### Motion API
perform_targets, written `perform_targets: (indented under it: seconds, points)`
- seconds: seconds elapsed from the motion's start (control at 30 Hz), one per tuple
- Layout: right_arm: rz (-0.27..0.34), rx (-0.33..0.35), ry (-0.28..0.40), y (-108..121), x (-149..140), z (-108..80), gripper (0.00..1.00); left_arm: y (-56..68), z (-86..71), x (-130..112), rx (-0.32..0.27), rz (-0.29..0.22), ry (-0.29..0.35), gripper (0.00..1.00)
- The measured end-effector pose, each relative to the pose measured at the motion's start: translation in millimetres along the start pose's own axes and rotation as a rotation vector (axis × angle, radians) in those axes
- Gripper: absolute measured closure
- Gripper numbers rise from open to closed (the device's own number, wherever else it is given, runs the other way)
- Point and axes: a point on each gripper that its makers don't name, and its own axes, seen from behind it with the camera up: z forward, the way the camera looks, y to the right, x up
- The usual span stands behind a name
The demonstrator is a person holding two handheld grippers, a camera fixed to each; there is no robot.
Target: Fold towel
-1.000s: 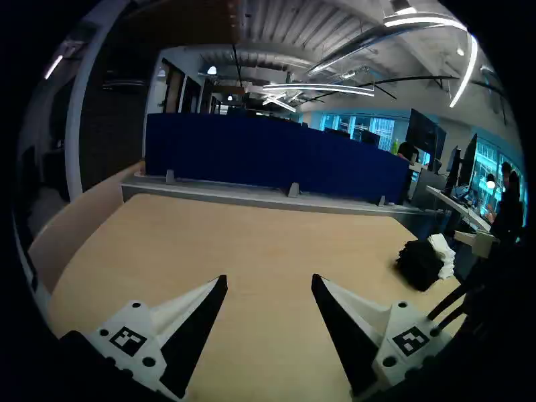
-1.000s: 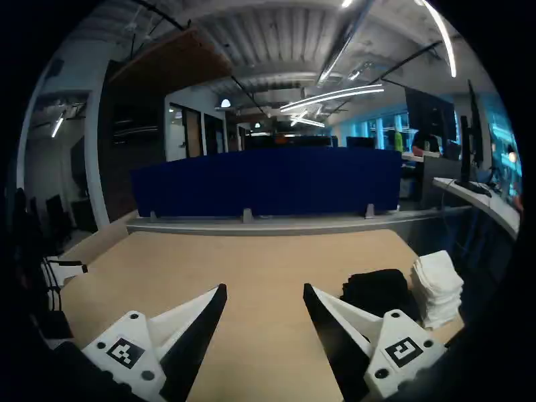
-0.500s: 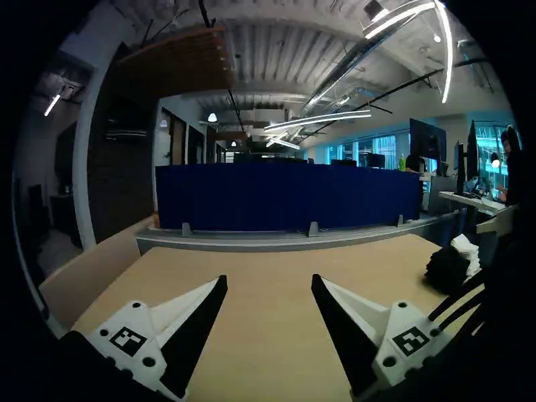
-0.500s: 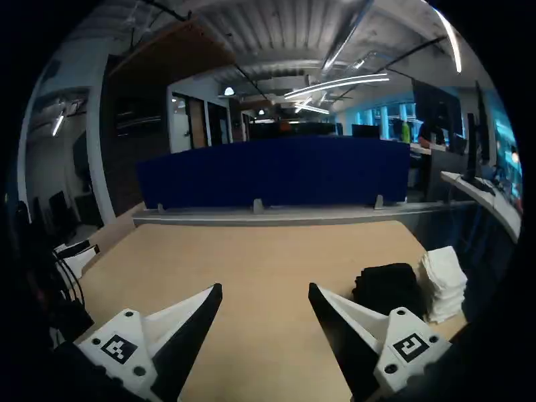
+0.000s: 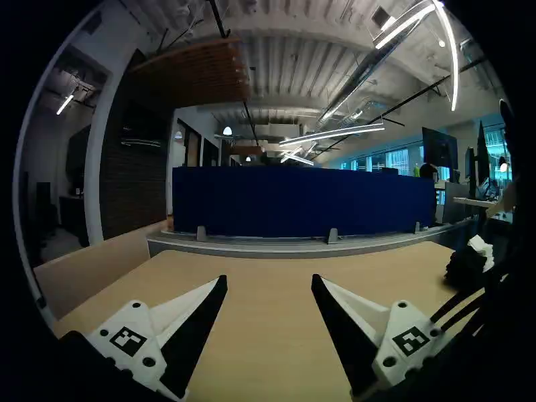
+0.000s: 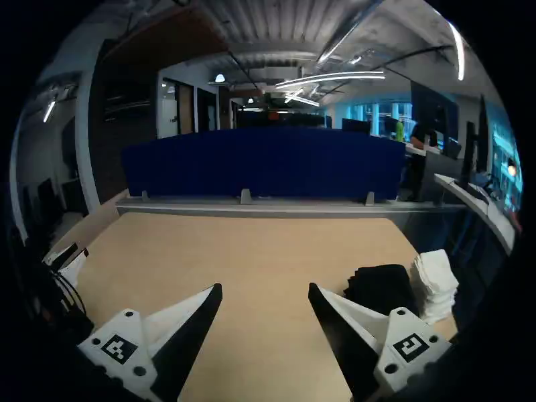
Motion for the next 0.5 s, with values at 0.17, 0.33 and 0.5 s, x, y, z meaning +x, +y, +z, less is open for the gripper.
perform_targets:
  seconds: [0.17, 0.33, 0.5]
  points:
    - [-0.038, -0.010, -0.019, -6, -6, 9.9, 0.00, -3.9, 13.0, -24, 0.001, 0.008, 0.023, 0.07]
    - [-0.052, -0.017, -0.027, -10, -10, 19.9, 0.00, -3.8, 20.5, -45, -0.001, 0.009, 0.035, 0.07]
    - [-0.069, -0.021, -0.032, -14, -11, 27.8, 0.00, -4.1, 26.5, -66, -0.003, 0.001, 0.031, 0.07]
